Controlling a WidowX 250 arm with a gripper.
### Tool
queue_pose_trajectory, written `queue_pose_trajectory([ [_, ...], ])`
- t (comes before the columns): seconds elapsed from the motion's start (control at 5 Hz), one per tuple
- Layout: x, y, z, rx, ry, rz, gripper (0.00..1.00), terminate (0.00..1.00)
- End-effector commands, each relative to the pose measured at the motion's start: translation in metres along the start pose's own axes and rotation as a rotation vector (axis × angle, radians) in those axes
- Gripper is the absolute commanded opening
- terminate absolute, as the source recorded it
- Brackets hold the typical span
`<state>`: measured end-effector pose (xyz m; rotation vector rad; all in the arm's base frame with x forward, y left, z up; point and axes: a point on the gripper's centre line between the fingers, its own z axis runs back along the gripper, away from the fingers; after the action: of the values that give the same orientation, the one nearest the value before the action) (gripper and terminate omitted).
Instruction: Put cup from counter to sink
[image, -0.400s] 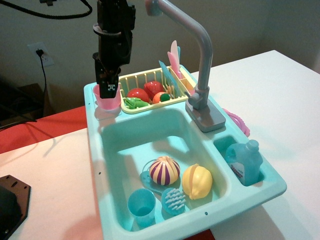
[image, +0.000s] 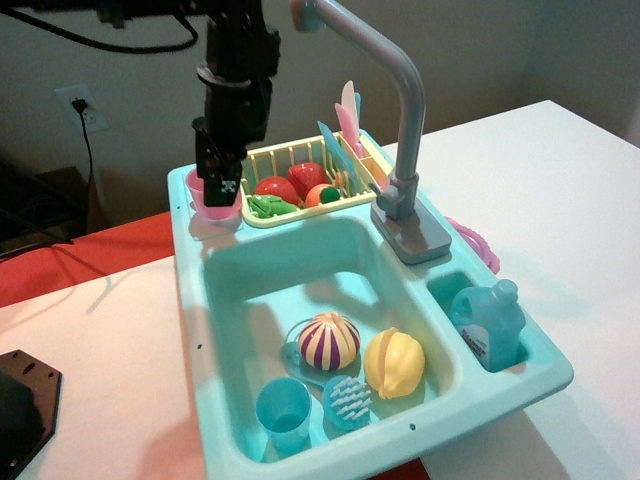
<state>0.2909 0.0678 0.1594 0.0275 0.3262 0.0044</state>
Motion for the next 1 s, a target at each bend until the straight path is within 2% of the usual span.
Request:
queue_pose_trajectory([
  [0.0, 0.001, 0.01, 0.006, 0.027, -0.034, 0.02, 1.0, 0.0],
  [0.2, 0.001, 0.01, -0.001, 0.036, -0.022, 0.023, 1.0, 0.0],
  [0.4, -0.001, 0.009, -0.004, 0.05, -0.043, 0.027, 0.0, 0.0],
  [0.8, -0.003, 0.008, -0.005, 0.057, -0.058, 0.03, 0.0, 0.0],
])
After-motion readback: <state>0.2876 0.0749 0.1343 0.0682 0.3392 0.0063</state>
